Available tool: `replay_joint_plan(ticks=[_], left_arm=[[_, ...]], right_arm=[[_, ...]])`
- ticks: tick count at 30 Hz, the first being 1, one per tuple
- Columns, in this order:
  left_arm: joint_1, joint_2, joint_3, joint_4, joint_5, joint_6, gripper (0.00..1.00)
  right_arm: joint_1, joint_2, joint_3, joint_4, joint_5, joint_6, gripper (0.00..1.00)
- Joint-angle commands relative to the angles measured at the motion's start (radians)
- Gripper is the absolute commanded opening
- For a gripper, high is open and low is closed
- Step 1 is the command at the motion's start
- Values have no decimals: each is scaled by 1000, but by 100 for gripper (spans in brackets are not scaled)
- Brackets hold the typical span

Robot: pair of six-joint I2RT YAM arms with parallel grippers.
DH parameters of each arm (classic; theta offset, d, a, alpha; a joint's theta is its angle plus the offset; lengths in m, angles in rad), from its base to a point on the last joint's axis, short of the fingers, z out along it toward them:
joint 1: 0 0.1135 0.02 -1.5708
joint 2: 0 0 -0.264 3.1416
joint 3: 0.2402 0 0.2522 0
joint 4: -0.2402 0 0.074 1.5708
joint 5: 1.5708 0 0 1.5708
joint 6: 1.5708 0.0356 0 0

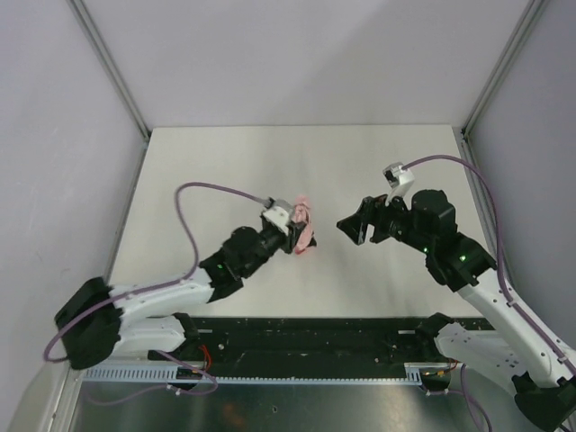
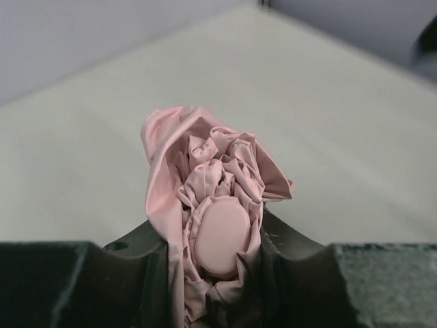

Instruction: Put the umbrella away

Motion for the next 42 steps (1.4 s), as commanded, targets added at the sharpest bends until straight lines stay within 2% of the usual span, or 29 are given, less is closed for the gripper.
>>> replay_joint_plan(ticks=[1, 6, 11, 14, 18, 21, 24, 29, 33, 35, 37, 38, 40, 41, 42], left_arm=[[-42, 163, -59, 251, -88, 119, 0], [-60, 354, -98, 339, -16, 11, 0], [-57, 412, -145, 415, 125, -124, 0], [-18, 336, -176, 424, 281, -194, 0], [117, 164, -196, 426, 603, -390, 3], [175, 47, -185, 425, 796, -497, 5], [193, -30, -171, 425, 884, -574, 8], [197, -112, -159, 426, 926, -648, 16], [198, -141, -146, 429, 937, -672, 19], [198, -139, -135, 430, 938, -682, 21], [202, -133, -121, 430, 937, -693, 27], [206, -132, -114, 430, 938, -703, 33], [229, -142, -103, 430, 935, -729, 52], [245, -153, -98, 430, 931, -749, 64], [264, -168, -89, 430, 933, -764, 81]], right_arm=[[-17, -44, 11, -50, -25, -9, 76], [-20, -43, -23, -66, -40, -6, 76], [-21, -20, -77, -23, -113, -18, 78], [-22, 23, -84, -15, -209, -53, 80], [-26, 54, -116, 30, -412, -117, 88], [-20, 62, -168, 166, -564, -78, 93], [25, 79, -200, 279, -622, -42, 97], [111, 130, -206, 420, -589, 12, 95], [178, 188, -209, 589, -615, 103, 86], [211, 220, -214, 677, -639, 148, 70], [229, 251, -216, 744, -662, 192, 51], [231, 260, -217, 764, -671, 204, 42], [219, 259, -218, 757, -671, 197, 31], [206, 255, -219, 746, -672, 192, 25], [191, 250, -219, 740, -678, 193, 20]])
